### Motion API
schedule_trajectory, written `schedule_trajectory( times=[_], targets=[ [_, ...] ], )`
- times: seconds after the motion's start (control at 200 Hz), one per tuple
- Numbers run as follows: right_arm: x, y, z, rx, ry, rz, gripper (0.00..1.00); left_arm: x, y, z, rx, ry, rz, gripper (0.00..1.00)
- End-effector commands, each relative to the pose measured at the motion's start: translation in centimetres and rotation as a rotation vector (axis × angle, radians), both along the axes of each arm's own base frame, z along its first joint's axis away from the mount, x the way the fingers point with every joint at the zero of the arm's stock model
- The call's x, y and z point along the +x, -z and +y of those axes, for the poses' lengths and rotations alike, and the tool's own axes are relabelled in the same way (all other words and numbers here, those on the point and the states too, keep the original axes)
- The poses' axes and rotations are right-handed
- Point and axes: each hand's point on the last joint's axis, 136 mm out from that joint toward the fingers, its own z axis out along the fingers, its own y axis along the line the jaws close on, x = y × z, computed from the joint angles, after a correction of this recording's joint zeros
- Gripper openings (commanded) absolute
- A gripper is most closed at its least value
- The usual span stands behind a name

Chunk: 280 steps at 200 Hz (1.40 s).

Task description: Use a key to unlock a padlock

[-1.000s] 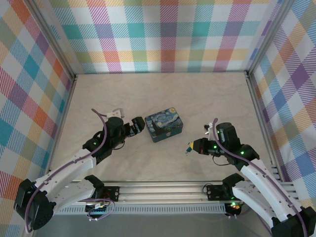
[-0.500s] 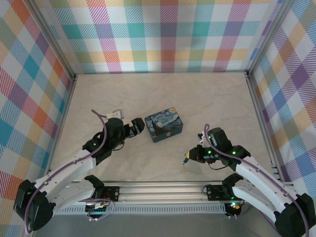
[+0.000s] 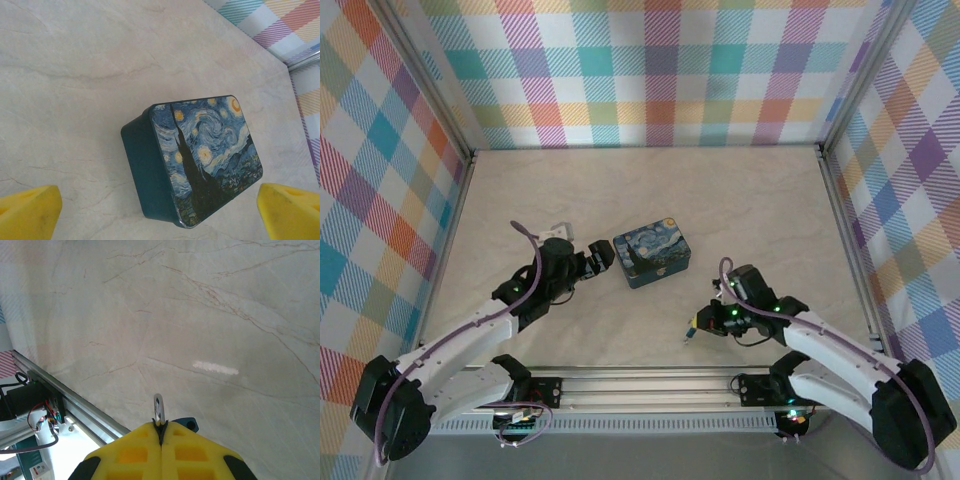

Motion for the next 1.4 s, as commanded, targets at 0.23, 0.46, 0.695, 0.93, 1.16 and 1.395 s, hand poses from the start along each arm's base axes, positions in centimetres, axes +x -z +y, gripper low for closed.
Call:
schedule_trajectory(
  times=[0.23,0.46,0.695,0.93,1.16,1.395],
  targets=[
    [1.6,1.2,1.7,0.023,-0.005,-0.009,0.01,0.3,-0.1,-0.1,-0.016,-0.005,0.004,1.00],
    [2.3,2.1,2.1,0.006,-0.003,-0.007,0.01,0.2,0.0,-0.2,-0.017,-0.005,0.007,1.00],
    [2.4,3.0,2.1,-0.008,0.000,0.003,0.02,0.3,-0.1,-0.2,-0.019,-0.003,0.007,1.00],
    [2.3,3.6,2.0,-0.024,0.004,0.016,0.02,0.3,0.1,-0.2,-0.017,-0.004,0.013,1.00],
    [2.4,3.7,1.9,-0.030,0.011,0.016,0.03,0.3,0.1,-0.2,-0.016,-0.005,0.011,1.00],
    [2.5,3.5,1.8,-0.034,0.019,0.007,0.12,0.2,0.0,-0.2,-0.013,-0.003,0.011,1.00]
  ],
)
